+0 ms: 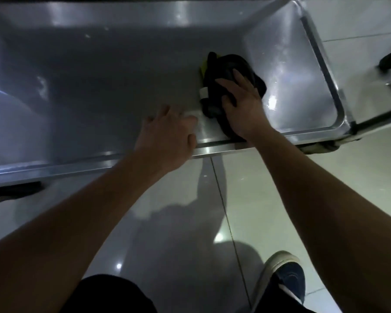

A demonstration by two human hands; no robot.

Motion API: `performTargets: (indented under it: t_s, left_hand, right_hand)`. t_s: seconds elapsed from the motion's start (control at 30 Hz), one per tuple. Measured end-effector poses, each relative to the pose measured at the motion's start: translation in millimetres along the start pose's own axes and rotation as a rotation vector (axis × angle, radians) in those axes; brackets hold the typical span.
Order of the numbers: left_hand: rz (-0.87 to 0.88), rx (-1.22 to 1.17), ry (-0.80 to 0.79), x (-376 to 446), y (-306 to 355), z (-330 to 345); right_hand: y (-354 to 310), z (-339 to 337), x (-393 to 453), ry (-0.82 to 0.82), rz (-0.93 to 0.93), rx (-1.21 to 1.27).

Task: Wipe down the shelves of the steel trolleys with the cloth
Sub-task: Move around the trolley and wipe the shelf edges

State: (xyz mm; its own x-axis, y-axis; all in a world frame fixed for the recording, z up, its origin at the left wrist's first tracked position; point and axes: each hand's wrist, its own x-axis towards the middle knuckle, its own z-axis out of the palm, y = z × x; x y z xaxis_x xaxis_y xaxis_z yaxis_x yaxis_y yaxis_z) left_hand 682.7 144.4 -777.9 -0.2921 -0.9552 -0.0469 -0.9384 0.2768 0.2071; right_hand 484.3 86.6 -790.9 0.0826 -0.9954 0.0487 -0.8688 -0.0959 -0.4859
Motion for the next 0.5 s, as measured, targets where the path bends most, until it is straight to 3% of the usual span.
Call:
performTargets:
  t_s: [0.5]
  left_hand:
    - [0.0,-0.01,-0.003,73.0,97.8,16.8]
  right_hand:
    - [163.2,-89.7,26.9,0.247,0.346,-0.056]
